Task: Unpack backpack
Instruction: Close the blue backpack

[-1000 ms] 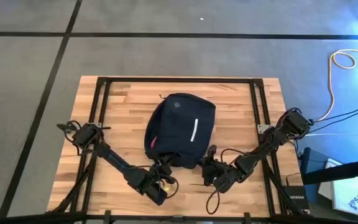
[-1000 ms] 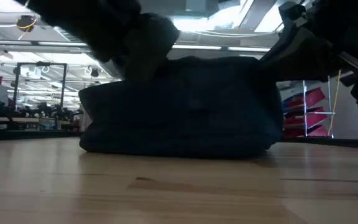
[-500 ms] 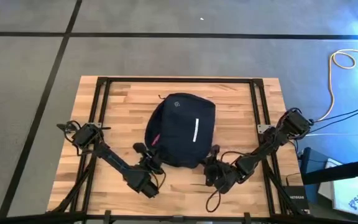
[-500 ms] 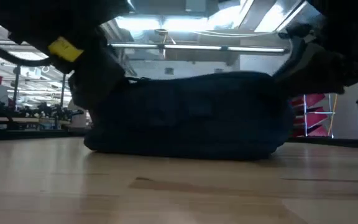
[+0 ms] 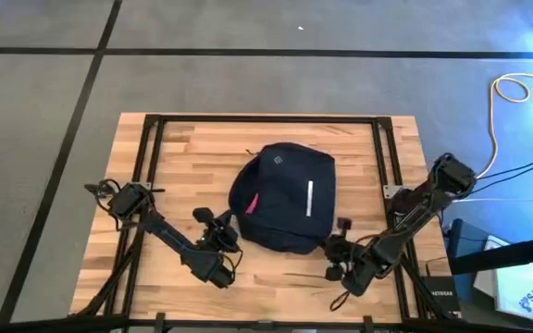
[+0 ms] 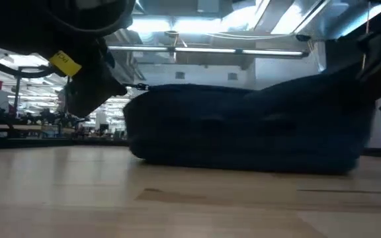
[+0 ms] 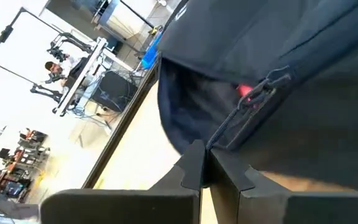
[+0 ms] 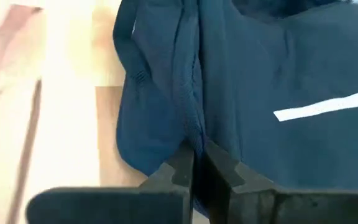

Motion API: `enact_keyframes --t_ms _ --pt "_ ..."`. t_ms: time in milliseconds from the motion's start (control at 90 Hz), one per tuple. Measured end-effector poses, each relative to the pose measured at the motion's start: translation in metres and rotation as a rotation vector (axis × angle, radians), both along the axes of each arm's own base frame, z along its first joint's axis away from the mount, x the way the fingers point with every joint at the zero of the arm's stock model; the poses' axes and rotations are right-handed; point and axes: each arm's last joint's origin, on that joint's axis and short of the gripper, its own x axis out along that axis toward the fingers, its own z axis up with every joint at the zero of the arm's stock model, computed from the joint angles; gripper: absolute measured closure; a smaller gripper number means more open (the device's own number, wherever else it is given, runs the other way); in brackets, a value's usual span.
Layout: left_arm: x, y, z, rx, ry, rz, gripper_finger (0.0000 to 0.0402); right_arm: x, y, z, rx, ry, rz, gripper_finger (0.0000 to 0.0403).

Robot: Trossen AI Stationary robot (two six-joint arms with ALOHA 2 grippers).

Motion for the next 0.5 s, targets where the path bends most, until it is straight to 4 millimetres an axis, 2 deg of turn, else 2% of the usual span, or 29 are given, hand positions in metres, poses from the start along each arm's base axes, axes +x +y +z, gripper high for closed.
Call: enact_keyframes --t_ms 178,367,500 --pt "0.005 0.000 0.002 -0.018 -0.028 -0.007 0.0401 -0.018 -0.006 0.011 0.123 0.068 -0.087 0.0403" --pt "0.012 -0.004 0.006 -0.049 -0.042 -0.044 0.0401 -0.030 -0.013 0.027 0.187 0.121 -0.075 0.0403" --pt "0.022 -0.006 0.003 -0.086 -0.023 -0.073 0.0401 -0.033 -0.013 0.040 0.326 0.155 -0.045 0.0385"
